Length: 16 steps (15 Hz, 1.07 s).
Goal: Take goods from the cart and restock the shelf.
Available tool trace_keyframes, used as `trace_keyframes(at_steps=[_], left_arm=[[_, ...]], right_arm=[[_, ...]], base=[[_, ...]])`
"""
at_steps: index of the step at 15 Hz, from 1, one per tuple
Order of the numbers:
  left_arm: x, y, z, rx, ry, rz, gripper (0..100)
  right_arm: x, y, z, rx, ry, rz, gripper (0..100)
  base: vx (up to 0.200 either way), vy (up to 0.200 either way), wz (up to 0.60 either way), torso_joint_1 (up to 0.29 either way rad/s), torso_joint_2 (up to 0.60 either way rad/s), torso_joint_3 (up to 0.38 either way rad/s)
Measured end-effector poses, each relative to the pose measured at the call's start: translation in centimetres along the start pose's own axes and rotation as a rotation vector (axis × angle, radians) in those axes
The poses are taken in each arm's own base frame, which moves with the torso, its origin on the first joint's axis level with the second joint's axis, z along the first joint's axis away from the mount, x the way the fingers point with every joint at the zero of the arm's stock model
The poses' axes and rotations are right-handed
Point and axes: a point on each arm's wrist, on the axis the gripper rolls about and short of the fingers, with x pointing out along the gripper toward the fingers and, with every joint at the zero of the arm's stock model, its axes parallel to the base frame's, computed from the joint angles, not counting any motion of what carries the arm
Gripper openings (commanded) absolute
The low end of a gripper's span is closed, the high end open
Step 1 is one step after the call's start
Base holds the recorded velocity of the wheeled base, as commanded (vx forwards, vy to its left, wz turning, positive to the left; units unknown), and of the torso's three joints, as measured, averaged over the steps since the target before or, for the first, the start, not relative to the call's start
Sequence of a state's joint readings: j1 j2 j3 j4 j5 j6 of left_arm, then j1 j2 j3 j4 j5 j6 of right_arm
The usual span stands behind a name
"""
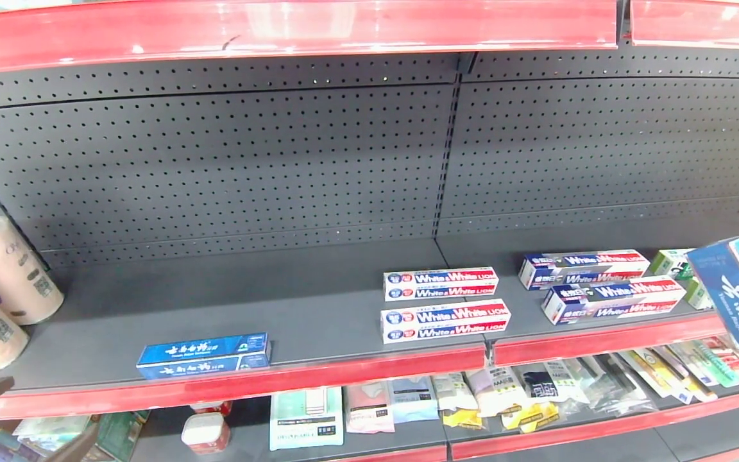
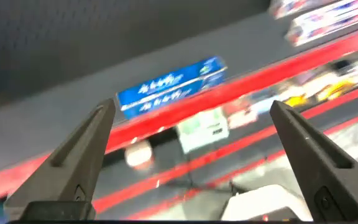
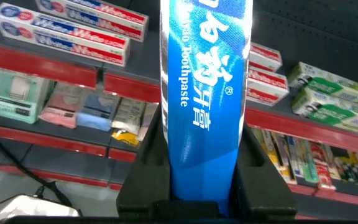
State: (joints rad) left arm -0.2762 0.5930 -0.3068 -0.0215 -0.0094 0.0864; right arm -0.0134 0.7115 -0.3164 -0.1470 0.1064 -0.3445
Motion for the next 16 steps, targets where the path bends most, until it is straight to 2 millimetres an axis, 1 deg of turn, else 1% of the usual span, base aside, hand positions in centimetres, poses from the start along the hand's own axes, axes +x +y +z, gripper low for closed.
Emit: trace_keyframes(at_steps=[2,5,13,16], left_arm=[[-1.5,-0.1,-1.0,0.021,-0.053,-0.014,100],[-2.7,-0.1,-1.0,0.042,-0.127,-0.005,100],[-2.5,-0.1,-0.7,0.18,-0.132,0.018,100],[-2.4,-0.2,-1.5,0.208,-0.119,0.01,100]], right_arm=[[0.0,0.0,0.0,-0.002,-0.001,-0.005,0],[0.0,0.0,0.0,-0.004,-0.001,-0.005,0],[-0.1,0.0,0.0,-0.004,-0.002,-0.009,0],[-0.1,0.0,0.0,-0.016,0.0,-0.009,0]], base=[[0.0,0.0,0.0,0.0,0.0,0.0],[0.0,0.0,0.0,0.0,0.0,0.0],[0.0,0.0,0.0,0.0,0.0,0.0],[0.0,0.0,0.0,0.0,0.0,0.0]])
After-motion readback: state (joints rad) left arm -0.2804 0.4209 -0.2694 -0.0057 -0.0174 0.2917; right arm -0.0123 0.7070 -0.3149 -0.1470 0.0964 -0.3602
